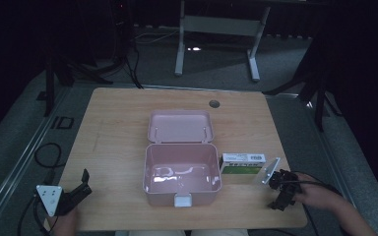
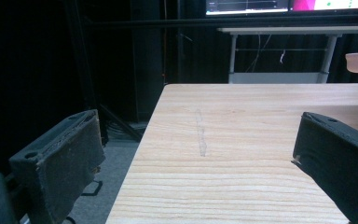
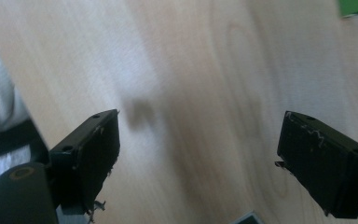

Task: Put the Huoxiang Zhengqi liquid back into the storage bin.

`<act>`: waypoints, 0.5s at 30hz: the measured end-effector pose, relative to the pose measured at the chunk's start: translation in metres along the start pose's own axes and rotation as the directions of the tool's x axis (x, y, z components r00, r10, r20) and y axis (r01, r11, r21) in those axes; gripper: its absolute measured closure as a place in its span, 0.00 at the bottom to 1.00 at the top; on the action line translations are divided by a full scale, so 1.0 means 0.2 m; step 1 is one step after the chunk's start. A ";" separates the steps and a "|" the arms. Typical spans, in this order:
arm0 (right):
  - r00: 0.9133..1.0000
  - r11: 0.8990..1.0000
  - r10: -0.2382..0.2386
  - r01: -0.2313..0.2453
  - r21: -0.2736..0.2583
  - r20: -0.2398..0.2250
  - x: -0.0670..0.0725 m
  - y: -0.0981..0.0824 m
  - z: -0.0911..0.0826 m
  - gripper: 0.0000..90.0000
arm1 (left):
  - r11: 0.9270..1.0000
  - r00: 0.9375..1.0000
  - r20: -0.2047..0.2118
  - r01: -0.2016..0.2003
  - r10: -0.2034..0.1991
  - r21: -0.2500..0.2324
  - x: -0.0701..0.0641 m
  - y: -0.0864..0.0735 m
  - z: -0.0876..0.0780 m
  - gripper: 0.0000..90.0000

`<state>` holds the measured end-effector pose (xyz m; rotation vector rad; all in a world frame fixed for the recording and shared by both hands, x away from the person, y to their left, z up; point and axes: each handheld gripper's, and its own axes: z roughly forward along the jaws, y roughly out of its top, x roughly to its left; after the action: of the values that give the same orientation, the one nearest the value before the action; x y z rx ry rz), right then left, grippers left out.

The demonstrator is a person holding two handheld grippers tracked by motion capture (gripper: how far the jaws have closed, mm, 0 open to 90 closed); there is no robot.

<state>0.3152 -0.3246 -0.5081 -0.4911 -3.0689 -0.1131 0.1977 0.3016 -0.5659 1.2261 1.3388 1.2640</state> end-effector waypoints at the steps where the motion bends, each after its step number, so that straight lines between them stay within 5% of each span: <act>1: 1.000 1.000 0.000 0.000 0.000 0.000 0.00 0.00 0.00 0.14 | 1.000 1.000 0.000 0.000 0.000 0.000 0.00 0.00 0.00 0.02; 4: 0.999 0.998 -0.034 0.035 0.046 -0.012 0.02 0.04 -0.01 0.15 | 1.000 1.000 0.001 -0.002 0.002 0.001 0.00 0.00 0.00 0.02; 15: 0.992 0.991 -0.118 0.120 0.052 -0.038 0.06 0.13 -0.12 0.15 | 1.000 1.000 0.005 -0.008 0.008 0.003 0.00 0.00 0.00 0.02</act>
<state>0.3121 -0.2984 -0.4821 -0.3001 -3.0564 -0.0410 0.1983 0.3012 -0.5662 1.2371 1.3341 1.2645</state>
